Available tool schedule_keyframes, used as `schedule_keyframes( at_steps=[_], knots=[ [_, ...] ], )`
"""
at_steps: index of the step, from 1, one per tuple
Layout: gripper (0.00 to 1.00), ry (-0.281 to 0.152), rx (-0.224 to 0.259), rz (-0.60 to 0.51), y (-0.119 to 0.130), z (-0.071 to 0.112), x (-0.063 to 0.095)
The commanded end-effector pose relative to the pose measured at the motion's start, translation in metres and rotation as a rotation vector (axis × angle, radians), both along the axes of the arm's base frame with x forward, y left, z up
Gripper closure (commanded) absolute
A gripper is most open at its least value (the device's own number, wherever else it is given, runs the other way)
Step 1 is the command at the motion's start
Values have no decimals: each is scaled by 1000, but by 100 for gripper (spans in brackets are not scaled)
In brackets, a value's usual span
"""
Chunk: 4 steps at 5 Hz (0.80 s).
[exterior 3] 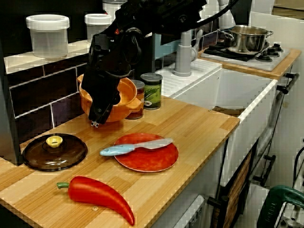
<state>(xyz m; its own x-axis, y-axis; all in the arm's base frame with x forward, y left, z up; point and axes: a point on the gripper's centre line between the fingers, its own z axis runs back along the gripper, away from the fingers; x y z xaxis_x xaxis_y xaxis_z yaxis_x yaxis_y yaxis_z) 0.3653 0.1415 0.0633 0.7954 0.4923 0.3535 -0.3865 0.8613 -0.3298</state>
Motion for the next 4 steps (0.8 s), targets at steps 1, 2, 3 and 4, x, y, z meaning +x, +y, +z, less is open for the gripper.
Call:
schedule_keyframes(
  at_steps=[1, 2, 3, 4],
  knots=[
    [0, -35, 44, -12, 9, 11, 1],
    [0, -26, 36, -17, 9, 12, -1],
    [0, -27, 21, -11, 12, 14, -3],
    [0, -23, 11, -6, 14, 14, -3]
  ],
)
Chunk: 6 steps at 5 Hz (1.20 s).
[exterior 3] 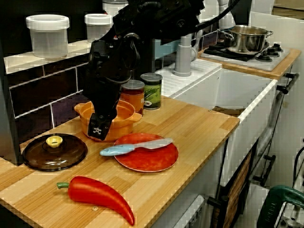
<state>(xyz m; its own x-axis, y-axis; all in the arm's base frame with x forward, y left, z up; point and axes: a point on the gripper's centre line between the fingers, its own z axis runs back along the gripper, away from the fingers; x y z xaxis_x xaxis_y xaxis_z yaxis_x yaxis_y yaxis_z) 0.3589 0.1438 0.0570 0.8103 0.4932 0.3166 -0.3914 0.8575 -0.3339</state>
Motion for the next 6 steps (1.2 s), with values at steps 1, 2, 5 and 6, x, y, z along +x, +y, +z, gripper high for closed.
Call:
schedule_keyframes(
  at_steps=[1, 2, 5, 6],
  knots=[
    [0, -49, 14, 6, 13, 23, 3],
    [0, -42, -13, -8, 10, 32, -1],
    [0, 51, -89, -154, 8, 61, -44],
    [0, 49, -93, -131, 3, 62, -50]
  ],
)
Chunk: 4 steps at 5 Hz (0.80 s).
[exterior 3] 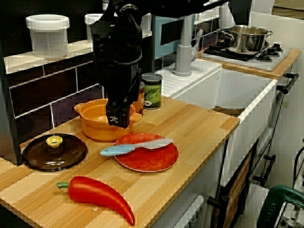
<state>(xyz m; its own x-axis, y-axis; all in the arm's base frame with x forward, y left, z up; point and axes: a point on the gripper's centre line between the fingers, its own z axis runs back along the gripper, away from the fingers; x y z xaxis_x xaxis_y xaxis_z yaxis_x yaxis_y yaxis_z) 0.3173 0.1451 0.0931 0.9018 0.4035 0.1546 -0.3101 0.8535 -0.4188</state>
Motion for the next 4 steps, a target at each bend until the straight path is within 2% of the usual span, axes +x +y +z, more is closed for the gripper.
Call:
schedule_keyframes(
  at_steps=[1, 2, 3, 4],
  knots=[
    [0, -80, 64, 100, -9, 21, -12],
    [0, -62, 62, 126, -20, 18, -16],
    [0, -23, 39, 155, -30, 16, -16],
    [0, -2, 45, 124, -35, 12, -15]
  ],
)
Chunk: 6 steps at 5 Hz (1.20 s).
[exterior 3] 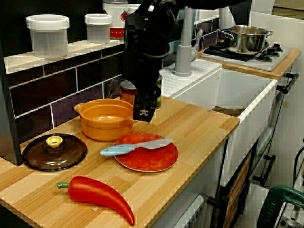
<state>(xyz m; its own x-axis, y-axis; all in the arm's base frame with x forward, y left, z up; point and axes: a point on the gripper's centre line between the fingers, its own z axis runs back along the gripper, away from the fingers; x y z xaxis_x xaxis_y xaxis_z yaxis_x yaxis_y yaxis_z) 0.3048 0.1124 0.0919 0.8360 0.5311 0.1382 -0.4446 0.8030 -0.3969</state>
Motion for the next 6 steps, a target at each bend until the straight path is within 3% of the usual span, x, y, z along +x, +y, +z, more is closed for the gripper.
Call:
schedule_keyframes(
  at_steps=[1, 2, 4, 5, 6],
  knots=[
    [0, -5, 28, -34, -1, 9, -5],
    [0, 24, 56, 35, -3, 12, -12],
    [0, 14, 118, 81, 1, 15, -18],
    [0, -5, 174, 113, 2, 14, -20],
    [0, -43, 238, 137, 5, 1, -20]
  ],
)
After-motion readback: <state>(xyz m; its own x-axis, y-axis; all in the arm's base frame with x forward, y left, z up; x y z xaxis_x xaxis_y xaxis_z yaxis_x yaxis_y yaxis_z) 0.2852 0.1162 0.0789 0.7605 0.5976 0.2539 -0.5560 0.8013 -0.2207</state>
